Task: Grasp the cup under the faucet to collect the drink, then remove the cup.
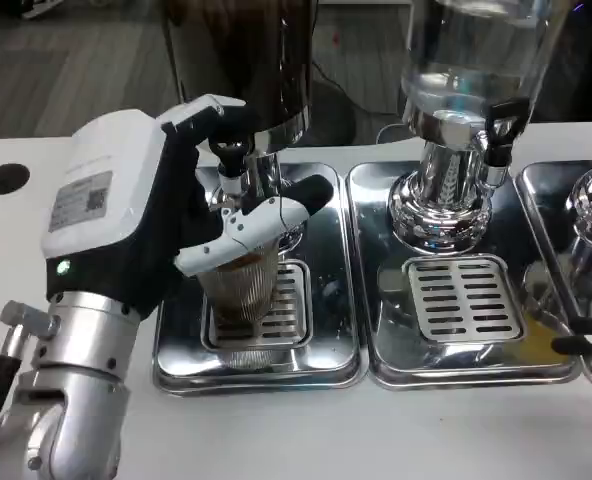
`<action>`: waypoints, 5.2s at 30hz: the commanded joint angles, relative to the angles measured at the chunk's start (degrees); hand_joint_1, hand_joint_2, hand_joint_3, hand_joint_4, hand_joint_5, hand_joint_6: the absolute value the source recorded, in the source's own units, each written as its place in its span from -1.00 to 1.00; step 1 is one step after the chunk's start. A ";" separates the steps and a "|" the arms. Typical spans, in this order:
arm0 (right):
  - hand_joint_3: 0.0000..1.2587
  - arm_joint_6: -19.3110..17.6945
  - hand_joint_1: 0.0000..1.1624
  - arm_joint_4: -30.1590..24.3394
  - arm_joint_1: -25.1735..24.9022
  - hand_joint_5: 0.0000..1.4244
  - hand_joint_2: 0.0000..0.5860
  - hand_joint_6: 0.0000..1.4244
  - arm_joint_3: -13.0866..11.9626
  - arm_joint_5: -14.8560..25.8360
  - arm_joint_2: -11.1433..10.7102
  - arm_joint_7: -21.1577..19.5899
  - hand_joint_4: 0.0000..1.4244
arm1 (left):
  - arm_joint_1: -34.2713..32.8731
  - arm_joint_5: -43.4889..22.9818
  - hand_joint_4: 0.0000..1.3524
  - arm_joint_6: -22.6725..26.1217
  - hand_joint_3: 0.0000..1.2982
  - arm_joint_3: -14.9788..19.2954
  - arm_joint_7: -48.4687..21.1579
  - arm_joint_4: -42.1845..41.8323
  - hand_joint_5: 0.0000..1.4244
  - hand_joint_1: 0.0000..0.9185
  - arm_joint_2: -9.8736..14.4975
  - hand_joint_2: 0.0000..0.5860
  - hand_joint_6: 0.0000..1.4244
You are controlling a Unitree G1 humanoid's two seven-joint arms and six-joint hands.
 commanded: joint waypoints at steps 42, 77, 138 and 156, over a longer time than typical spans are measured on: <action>-0.64 10.78 0.00 0.84 -12.13 -0.76 -0.27 -0.83 2.05 5.09 -8.52 10.36 -0.84 | 24.97 -0.79 -0.64 -11.72 -0.56 14.30 -1.53 -8.73 -0.57 -1.00 5.88 -0.93 -0.09; -0.82 41.25 -0.04 0.09 -40.48 -0.93 -0.27 -0.91 21.35 -4.82 -0.05 11.56 -0.98 | 53.92 1.14 -0.72 -30.42 -0.60 18.78 11.10 -6.42 -0.66 -1.00 0.06 -0.89 -0.30; -0.84 47.09 0.24 24.93 -60.28 -0.83 -0.67 -0.94 32.76 -16.75 19.78 -4.53 -0.84 | 63.12 -0.37 -0.66 -40.37 -0.53 22.14 13.77 -0.38 -0.63 -1.00 -4.00 -0.80 -0.25; -0.86 44.27 0.25 31.79 -62.97 -0.83 -0.67 -0.94 31.95 -15.33 22.32 -5.66 -0.83 | 63.41 -1.96 -0.65 -41.18 -0.50 23.75 13.85 3.04 -0.63 -1.00 -3.70 -0.77 -0.27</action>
